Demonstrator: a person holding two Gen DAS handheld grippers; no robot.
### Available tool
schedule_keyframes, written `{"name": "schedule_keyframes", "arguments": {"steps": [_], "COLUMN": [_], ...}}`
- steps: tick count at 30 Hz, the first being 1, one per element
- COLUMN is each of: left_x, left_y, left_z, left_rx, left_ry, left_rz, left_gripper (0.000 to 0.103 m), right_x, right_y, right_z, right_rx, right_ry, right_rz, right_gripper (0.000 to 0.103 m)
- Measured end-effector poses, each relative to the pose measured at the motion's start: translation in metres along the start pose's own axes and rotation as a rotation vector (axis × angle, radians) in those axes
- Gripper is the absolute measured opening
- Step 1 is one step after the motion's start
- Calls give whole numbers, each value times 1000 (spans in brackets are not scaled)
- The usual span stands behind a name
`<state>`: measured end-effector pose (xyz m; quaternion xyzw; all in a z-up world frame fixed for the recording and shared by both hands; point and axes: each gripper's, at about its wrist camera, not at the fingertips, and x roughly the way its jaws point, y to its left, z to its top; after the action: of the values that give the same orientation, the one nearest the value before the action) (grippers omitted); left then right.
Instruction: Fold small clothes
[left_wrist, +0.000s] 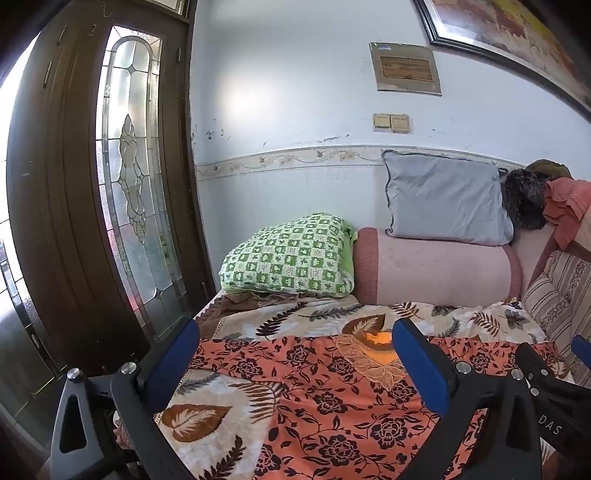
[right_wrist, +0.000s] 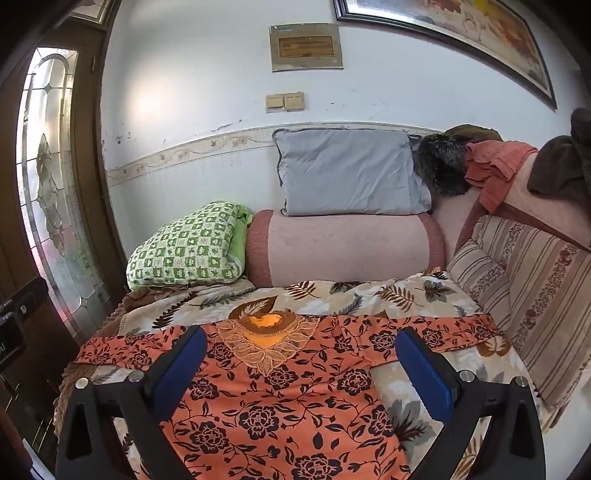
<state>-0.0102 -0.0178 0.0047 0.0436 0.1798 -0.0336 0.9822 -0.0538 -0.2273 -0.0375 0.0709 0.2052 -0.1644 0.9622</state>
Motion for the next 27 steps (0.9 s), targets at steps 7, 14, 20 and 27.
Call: {"name": "schedule_keyframes", "arguments": {"steps": [7, 14, 20, 27], "left_x": [-5, 6, 7, 8], "left_y": [-9, -1, -1, -3], "left_z": [-3, -2, -2, -4], "left_rx": [10, -2, 2, -3], "left_ry": [7, 25, 22, 26], "left_rz": [-4, -5, 5, 10], "left_gripper": [103, 103, 103, 103], "right_x": [-4, -1, 0, -2], "right_y": [5, 6, 6, 7], "right_z": [0, 0, -2, -3], "right_rx": [12, 3, 4, 3], "right_ry": [-2, 14, 22, 22], "right_rz": [-8, -12, -3, 5], "right_gripper": [103, 103, 103, 103]}}
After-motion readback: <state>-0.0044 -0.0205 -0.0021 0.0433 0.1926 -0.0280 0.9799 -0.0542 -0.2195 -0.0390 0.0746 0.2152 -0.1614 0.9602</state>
